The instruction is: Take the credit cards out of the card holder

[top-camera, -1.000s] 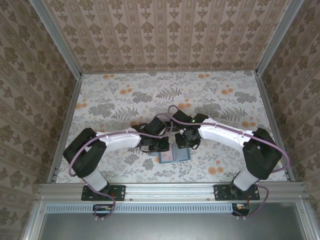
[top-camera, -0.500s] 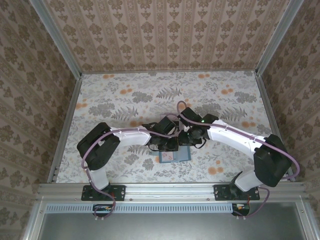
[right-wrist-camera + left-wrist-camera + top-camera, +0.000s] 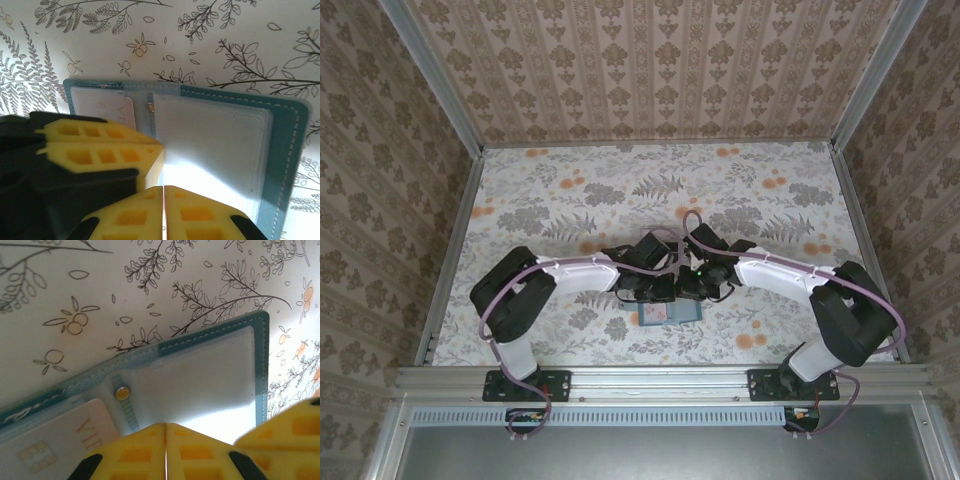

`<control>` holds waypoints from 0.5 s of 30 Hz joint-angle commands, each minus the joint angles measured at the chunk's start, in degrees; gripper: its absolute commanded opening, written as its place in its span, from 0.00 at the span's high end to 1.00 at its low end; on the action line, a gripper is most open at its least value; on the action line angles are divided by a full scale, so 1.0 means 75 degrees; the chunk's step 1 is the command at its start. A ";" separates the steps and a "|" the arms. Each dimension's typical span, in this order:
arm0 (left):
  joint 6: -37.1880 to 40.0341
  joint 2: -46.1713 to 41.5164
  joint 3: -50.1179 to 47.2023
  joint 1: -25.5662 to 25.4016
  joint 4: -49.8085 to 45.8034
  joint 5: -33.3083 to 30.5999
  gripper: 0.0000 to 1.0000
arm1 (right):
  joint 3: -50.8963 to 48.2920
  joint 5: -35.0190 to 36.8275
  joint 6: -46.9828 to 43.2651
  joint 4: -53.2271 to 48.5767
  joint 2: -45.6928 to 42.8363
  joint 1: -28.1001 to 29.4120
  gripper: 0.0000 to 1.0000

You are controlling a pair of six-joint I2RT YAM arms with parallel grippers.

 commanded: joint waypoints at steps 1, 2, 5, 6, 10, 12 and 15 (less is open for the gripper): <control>-0.0102 -0.0522 -0.0199 0.0136 -0.0253 -0.0264 0.90 | -0.0093 -0.0328 0.0183 0.0354 0.0173 -0.0032 0.89; -0.0100 -0.0614 -0.0255 0.0173 -0.0303 -0.0305 0.91 | -0.0093 -0.0344 0.0185 0.0366 0.0194 -0.0040 0.89; -0.0083 -0.0904 -0.0433 0.0290 -0.0421 -0.0385 0.91 | -0.0052 -0.0438 0.0185 0.0429 0.0286 -0.0036 0.89; -0.0069 -0.1003 -0.0506 0.0331 -0.0471 -0.0408 0.91 | -0.0041 -0.0496 0.0195 0.0466 0.0324 -0.0029 0.89; -0.0069 -0.1331 -0.0833 0.0466 -0.0557 -0.0467 0.91 | 0.0064 -0.0670 0.0217 0.0560 0.0454 -0.0018 0.89; -0.0080 -0.1472 -0.1011 0.0539 -0.0566 -0.0479 0.91 | 0.0168 -0.0756 0.0214 0.0582 0.0517 0.0006 0.89; -0.0106 -0.1646 -0.1240 0.0627 -0.0569 -0.0480 0.90 | 0.0329 -0.0848 0.0220 0.0595 0.0672 0.0070 0.88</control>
